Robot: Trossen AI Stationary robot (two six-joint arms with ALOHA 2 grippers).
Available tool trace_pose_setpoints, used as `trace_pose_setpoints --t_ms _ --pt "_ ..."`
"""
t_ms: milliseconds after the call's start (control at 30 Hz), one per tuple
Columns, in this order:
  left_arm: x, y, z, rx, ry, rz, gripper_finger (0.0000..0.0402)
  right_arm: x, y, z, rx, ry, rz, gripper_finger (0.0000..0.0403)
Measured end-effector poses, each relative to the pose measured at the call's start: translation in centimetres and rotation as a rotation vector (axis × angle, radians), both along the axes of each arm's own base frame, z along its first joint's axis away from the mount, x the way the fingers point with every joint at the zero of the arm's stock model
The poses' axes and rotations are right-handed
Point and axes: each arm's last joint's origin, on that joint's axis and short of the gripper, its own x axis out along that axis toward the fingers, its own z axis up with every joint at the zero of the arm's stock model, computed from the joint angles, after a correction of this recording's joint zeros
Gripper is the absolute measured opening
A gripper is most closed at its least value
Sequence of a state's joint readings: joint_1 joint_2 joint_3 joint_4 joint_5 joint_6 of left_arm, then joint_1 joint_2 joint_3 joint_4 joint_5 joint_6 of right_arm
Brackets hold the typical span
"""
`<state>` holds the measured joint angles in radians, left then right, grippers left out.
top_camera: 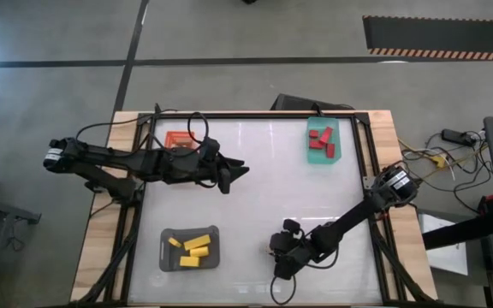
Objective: Sort & place blocks by color
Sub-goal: Put the brown block into the orange bin
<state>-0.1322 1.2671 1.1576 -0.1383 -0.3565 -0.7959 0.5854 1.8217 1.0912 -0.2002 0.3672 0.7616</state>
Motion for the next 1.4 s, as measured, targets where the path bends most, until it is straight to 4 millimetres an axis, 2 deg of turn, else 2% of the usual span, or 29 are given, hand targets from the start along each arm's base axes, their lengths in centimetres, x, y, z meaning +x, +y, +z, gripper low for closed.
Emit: trace_pose_setpoints --t_ms 333,467,600,733,900,1100,1200,1400 --pt "0.0 0.1 0.0 0.000 0.000 0.003 0.0169 0.1 0.1 0.1 -0.003 -0.004 0.023 0.0058" --pt "0.0 0.1 0.0 0.000 -0.001 0.003 0.0169 1.2 0.2 1.1 -0.039 -0.063 0.109 0.0047" --pt "-0.3 0.1 0.4 -0.002 -0.014 0.003 0.0169 3.6 -1.4 2.2 -0.025 -0.160 0.145 0.0077" --pt "-1.1 0.2 1.2 -0.006 -0.044 0.002 0.0169 5.8 -3.7 3.1 0.014 -0.261 0.270 0.0125" --pt "-2.4 0.4 2.3 0.014 -0.088 -0.003 0.0169 7.6 -6.6 3.5 -0.039 -0.335 0.354 0.0187" --pt "-3.8 0.6 3.5 0.026 -0.135 0.011 0.0169 9.4 -9.1 1.3 -0.102 -0.368 0.348 0.0248" --pt "-4.4 0.7 4.0 0.024 -0.155 0.013 0.0169 10.1 -10.1 0.1 -0.068 -0.390 0.362 0.0270" --pt "-5.4 0.8 4.7 0.019 -0.192 0.015 0.0169 10.9 -10.8 -2.4 -0.089 -0.408 0.382 0.0293"
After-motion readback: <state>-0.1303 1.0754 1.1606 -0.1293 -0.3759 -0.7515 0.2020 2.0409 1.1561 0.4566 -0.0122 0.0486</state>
